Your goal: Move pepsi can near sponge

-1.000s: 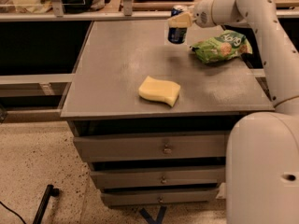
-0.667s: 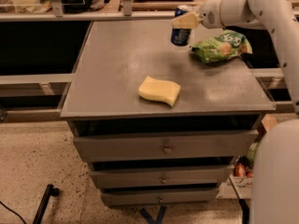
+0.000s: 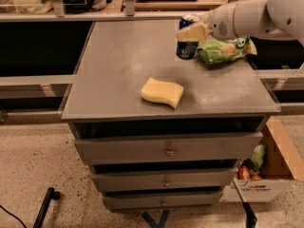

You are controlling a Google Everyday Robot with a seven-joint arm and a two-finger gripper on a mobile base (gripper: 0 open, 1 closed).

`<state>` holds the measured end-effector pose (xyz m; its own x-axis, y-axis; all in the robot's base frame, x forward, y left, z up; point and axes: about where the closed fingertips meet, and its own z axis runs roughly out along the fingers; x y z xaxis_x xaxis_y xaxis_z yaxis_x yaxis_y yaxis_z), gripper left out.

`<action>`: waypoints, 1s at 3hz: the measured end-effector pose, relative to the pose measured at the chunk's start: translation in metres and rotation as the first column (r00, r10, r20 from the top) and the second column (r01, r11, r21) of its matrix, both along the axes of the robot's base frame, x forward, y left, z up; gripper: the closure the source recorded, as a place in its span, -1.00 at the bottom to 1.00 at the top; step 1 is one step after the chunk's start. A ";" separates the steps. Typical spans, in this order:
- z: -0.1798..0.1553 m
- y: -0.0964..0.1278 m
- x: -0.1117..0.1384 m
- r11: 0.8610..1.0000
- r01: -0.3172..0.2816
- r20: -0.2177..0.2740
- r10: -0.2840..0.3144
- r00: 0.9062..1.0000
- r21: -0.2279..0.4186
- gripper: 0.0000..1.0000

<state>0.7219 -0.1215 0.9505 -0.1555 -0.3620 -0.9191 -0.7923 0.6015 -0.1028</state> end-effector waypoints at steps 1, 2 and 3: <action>-0.038 0.018 -0.012 0.999 -0.038 -0.068 0.036 0.997 -0.020 1.00; -0.038 0.018 -0.012 0.999 -0.038 -0.068 0.036 0.997 -0.019 1.00; -0.035 0.031 -0.017 0.995 -0.094 -0.019 0.094 0.995 0.014 1.00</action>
Offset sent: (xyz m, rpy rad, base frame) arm -0.0120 0.0162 -0.0347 -0.0196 0.0612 0.0341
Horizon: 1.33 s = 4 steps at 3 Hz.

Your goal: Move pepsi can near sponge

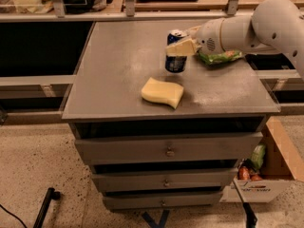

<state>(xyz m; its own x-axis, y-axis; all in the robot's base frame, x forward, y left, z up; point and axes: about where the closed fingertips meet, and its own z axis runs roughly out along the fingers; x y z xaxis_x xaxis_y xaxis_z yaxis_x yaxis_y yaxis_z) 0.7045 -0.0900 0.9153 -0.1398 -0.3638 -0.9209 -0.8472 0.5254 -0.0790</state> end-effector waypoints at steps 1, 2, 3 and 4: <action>0.002 0.017 -0.004 0.997 -0.070 0.056 0.067 0.996 0.044 1.00; 0.002 0.030 -0.013 0.990 -0.138 0.093 0.135 0.986 0.023 0.67; -0.001 0.034 -0.022 0.985 -0.170 0.111 0.170 0.979 -0.008 0.21; -0.011 0.035 -0.033 0.982 -0.190 0.105 0.191 0.976 -0.017 -0.26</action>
Offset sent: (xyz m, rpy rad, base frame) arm -0.0252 0.0406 0.0018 -0.0008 -0.1383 0.2212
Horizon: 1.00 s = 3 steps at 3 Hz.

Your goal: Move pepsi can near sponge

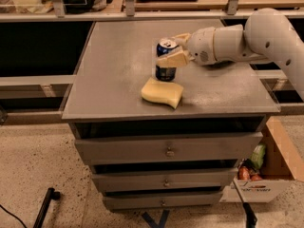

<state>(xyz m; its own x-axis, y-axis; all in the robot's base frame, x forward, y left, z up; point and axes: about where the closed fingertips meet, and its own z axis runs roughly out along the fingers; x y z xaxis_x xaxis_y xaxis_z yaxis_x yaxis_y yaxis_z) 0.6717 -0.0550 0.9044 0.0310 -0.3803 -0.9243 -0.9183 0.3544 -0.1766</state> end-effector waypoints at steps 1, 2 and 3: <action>-0.005 0.002 -0.006 1.000 -0.013 -0.006 0.013 1.000 -0.004 -0.73; -0.008 0.002 -0.011 0.999 -0.027 -0.009 0.027 1.000 -0.017 -1.00; -0.009 -0.004 -0.012 0.998 -0.037 -0.024 0.036 0.999 -0.051 -1.00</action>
Offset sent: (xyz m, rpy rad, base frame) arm -0.0164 -0.0045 -0.0095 -0.0339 0.0086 0.0334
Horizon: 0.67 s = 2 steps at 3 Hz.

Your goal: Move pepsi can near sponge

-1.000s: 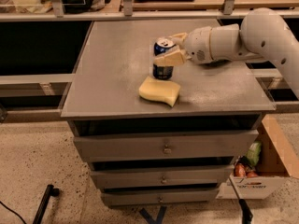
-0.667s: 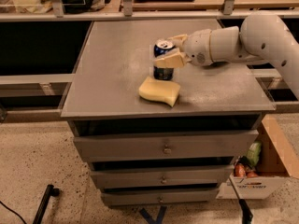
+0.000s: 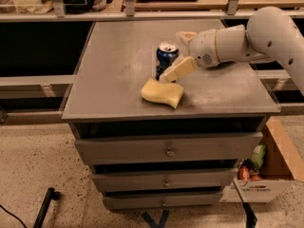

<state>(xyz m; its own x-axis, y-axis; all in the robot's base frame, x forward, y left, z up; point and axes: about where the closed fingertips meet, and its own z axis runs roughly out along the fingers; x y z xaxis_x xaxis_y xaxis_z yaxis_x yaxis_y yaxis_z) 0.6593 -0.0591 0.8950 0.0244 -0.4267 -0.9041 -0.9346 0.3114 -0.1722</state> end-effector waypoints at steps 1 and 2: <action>0.006 -0.034 0.003 0.998 0.066 -0.019 -0.066 0.998 -0.007 -1.00; 0.015 -0.068 0.005 0.993 0.121 -0.043 -0.121 0.992 -0.007 -1.00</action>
Offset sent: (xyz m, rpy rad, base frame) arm 0.0055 -0.1176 0.0276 -0.0033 0.0694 -0.1998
